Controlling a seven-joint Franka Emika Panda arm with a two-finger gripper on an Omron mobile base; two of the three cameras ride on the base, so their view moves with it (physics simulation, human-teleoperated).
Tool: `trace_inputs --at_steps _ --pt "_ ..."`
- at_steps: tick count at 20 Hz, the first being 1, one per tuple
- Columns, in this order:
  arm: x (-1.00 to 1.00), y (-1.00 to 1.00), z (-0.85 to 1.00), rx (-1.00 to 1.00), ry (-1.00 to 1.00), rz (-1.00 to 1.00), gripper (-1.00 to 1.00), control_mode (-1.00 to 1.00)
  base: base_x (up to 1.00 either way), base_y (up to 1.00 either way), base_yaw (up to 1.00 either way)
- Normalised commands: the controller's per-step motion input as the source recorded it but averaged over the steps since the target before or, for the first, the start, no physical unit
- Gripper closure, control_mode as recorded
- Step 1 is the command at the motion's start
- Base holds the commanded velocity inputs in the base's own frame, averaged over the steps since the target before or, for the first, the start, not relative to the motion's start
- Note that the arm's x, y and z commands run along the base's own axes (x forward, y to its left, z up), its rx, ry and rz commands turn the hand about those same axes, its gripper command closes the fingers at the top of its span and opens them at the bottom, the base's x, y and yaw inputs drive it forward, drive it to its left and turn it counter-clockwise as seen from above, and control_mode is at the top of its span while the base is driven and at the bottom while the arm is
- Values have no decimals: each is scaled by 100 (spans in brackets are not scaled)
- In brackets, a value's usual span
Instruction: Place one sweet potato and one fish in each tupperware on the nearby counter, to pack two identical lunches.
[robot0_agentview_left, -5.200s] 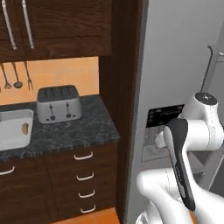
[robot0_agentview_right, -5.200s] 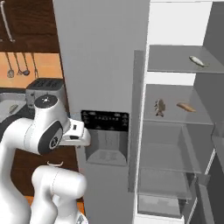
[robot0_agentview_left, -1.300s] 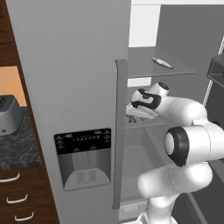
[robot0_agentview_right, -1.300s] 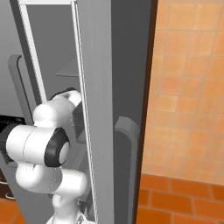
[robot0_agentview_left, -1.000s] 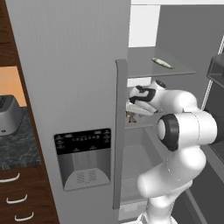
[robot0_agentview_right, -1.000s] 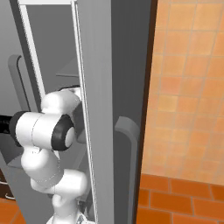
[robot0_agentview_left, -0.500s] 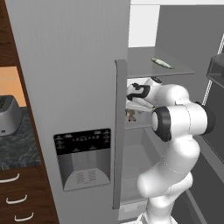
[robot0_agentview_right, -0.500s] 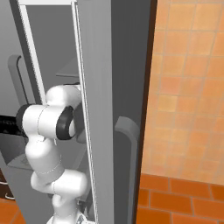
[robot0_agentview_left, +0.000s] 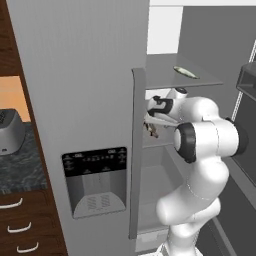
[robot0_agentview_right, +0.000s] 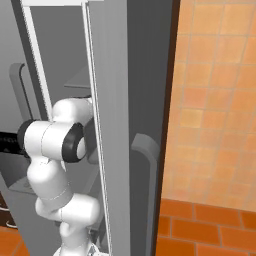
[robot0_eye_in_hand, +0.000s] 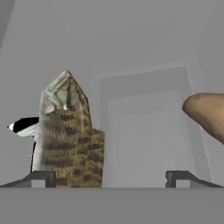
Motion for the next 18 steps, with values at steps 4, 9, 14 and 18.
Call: trace_inputs --at_steps 4,9,14,18 --pt "-66 -47 -37 -9 -1 -1 -100 -100 0 0 0" --pt "-79 57 3 -17 -13 0 -100 -100 0 0 0" --pt "-47 1 97 -1 -11 0 -100 -100 0 0 0" --pt "2 22 -2 -2 0 0 -100 -100 0 0 0"
